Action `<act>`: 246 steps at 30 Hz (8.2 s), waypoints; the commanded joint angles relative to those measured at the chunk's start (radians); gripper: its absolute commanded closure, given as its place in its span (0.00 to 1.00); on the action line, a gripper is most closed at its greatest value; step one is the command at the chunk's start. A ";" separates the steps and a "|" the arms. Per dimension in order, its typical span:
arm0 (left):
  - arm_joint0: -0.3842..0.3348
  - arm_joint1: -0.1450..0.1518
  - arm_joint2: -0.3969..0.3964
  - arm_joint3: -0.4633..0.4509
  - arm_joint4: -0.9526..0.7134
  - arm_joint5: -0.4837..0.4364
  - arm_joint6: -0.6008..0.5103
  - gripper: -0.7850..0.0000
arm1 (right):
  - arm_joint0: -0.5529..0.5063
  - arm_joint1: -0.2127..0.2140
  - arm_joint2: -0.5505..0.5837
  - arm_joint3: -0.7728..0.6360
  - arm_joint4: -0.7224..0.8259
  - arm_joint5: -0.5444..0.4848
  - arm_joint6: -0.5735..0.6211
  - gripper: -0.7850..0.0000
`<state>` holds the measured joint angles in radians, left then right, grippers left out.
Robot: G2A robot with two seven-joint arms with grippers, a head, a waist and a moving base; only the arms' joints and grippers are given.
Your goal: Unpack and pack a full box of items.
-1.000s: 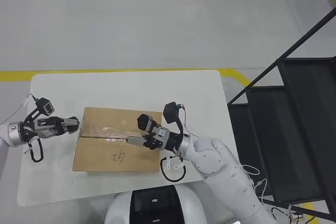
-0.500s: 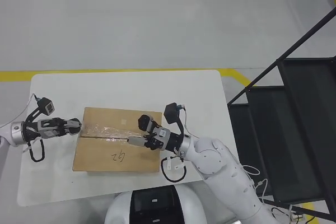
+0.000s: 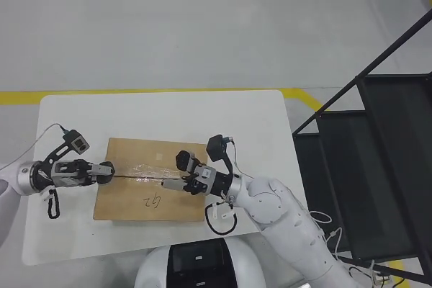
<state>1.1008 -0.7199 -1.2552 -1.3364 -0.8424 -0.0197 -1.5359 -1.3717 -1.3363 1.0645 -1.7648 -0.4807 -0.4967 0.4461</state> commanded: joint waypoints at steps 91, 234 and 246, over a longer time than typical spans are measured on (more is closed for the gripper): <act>0.012 -0.070 -0.173 0.185 -0.067 -0.136 0.364 0.00 | 0.673 -0.085 -0.406 0.529 -0.076 -0.122 0.321 0.00; 0.098 -0.122 -0.382 0.136 -0.049 -0.061 0.294 0.00 | 0.744 -0.257 -0.594 0.572 -0.568 -0.138 0.059 0.00; 0.102 -0.124 -0.391 0.127 -0.038 -0.055 0.287 0.00 | 0.720 -0.246 -0.531 0.496 -0.722 -0.018 -0.021 0.00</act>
<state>1.2032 -0.8438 -1.6473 -1.2061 -0.8859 -0.0777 -1.2439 -0.6466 -1.5843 0.5240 -1.2637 -1.2055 -0.5181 0.4245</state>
